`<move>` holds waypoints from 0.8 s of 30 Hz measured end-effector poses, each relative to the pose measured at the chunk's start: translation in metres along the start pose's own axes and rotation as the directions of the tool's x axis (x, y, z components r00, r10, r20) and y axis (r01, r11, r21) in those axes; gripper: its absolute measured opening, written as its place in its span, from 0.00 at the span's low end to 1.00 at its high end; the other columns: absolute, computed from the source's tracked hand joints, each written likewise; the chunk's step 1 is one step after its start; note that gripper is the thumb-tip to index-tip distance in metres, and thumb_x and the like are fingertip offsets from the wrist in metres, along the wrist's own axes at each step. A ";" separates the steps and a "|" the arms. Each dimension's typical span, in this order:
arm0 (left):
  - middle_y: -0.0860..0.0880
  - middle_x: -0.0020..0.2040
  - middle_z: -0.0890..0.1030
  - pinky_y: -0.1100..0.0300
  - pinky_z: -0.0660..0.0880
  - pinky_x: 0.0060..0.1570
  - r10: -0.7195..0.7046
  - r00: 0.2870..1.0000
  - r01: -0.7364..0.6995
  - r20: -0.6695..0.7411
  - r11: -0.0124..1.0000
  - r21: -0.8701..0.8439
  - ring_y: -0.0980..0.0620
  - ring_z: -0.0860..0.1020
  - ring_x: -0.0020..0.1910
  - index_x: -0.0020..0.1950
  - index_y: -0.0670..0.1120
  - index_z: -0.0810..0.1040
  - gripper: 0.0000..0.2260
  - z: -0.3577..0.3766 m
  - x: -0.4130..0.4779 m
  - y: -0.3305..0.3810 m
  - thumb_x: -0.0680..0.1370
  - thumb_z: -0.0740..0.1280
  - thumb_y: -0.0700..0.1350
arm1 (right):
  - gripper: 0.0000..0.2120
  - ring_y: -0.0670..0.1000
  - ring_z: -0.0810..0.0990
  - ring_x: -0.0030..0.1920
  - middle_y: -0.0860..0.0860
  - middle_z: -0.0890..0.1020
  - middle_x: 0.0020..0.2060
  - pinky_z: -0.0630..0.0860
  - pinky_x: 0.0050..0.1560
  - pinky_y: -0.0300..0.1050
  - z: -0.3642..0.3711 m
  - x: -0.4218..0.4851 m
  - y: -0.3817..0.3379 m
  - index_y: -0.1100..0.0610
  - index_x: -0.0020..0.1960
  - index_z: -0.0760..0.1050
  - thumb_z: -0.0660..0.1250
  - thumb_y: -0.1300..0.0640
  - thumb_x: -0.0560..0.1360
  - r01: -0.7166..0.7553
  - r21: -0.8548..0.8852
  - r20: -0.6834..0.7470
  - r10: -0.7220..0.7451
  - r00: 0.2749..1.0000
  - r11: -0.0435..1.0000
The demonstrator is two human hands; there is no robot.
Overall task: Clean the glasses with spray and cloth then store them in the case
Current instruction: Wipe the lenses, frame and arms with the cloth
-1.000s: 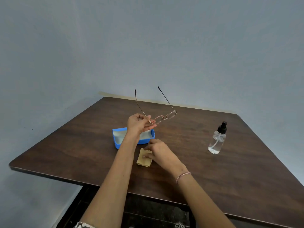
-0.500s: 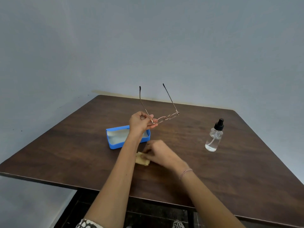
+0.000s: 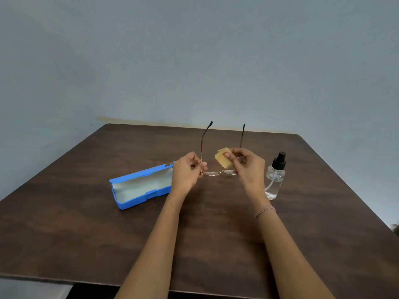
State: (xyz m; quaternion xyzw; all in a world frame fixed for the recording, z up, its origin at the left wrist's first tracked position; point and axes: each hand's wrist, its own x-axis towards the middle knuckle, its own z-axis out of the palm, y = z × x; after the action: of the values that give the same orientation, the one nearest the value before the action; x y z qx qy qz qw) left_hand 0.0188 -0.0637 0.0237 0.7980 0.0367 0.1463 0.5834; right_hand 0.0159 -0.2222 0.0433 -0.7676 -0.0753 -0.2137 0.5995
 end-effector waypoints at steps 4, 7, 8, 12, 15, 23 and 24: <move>0.52 0.38 0.83 0.55 0.81 0.43 0.071 0.997 -0.073 0.028 0.994 0.079 0.56 0.83 0.40 0.40 0.45 0.75 0.06 0.008 0.002 -0.002 0.75 0.70 0.41 | 0.05 0.41 0.75 0.34 0.43 0.79 0.36 0.74 0.37 0.36 0.008 -0.001 0.012 0.53 0.48 0.80 0.70 0.53 0.74 0.178 -0.403 0.024 -0.184 0.983 0.898; 0.52 0.38 0.82 0.52 0.81 0.44 0.117 0.993 -0.121 0.035 0.982 0.144 0.55 0.82 0.40 0.38 0.49 0.75 0.07 0.012 0.003 -0.003 0.74 0.71 0.43 | 0.06 0.45 0.77 0.38 0.45 0.83 0.42 0.72 0.39 0.40 0.009 -0.002 0.015 0.53 0.50 0.78 0.69 0.54 0.74 0.237 -0.540 0.113 -0.209 0.971 0.808; 0.52 0.38 0.82 0.52 0.81 0.43 0.127 0.991 -0.130 0.029 0.980 0.154 0.56 0.82 0.40 0.38 0.50 0.74 0.07 0.012 0.003 -0.003 0.74 0.71 0.43 | 0.06 0.47 0.78 0.39 0.46 0.83 0.43 0.71 0.40 0.40 0.010 -0.002 0.016 0.53 0.51 0.78 0.69 0.55 0.74 0.254 -0.561 0.139 -0.213 0.967 0.788; 0.51 0.38 0.82 0.51 0.81 0.43 0.133 0.991 -0.135 0.019 0.978 0.161 0.55 0.81 0.41 0.38 0.51 0.74 0.08 0.013 0.003 -0.005 0.74 0.71 0.43 | 0.08 0.50 0.80 0.46 0.48 0.83 0.46 0.76 0.46 0.46 0.010 -0.002 0.018 0.51 0.54 0.78 0.67 0.57 0.75 0.331 -0.611 0.251 -0.220 0.943 0.719; 0.50 0.38 0.82 0.51 0.81 0.43 0.141 0.990 -0.140 0.009 0.973 0.183 0.55 0.82 0.40 0.36 0.53 0.72 0.11 0.014 0.004 -0.006 0.74 0.70 0.42 | 0.10 0.52 0.78 0.49 0.49 0.83 0.47 0.75 0.49 0.48 0.011 -0.002 0.018 0.53 0.55 0.79 0.65 0.60 0.75 0.399 -0.596 0.339 -0.233 0.912 0.696; 0.50 0.40 0.81 0.63 0.77 0.41 0.129 0.989 -0.106 -0.075 0.962 0.251 0.56 0.79 0.39 0.40 0.48 0.75 0.06 0.015 0.002 -0.001 0.75 0.70 0.43 | 0.25 0.53 0.71 0.55 0.53 0.78 0.56 0.68 0.56 0.43 0.010 0.002 0.023 0.59 0.64 0.74 0.71 0.49 0.70 0.462 -0.553 0.588 -0.068 0.806 0.694; 0.50 0.40 0.81 0.62 0.78 0.42 0.126 0.988 -0.101 -0.089 0.965 0.241 0.56 0.80 0.39 0.40 0.48 0.75 0.06 0.016 0.003 0.000 0.75 0.70 0.43 | 0.25 0.53 0.71 0.55 0.53 0.78 0.56 0.69 0.58 0.44 0.010 0.002 0.023 0.59 0.65 0.73 0.72 0.51 0.70 0.479 -0.564 0.590 -0.077 0.803 0.673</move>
State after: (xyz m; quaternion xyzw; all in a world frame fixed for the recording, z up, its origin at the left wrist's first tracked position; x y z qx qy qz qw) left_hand 0.0260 -0.0780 0.0197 0.8538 0.0381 0.2153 0.4724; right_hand 0.0287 -0.2195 0.0224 -0.9394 -0.2705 -0.1029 0.1840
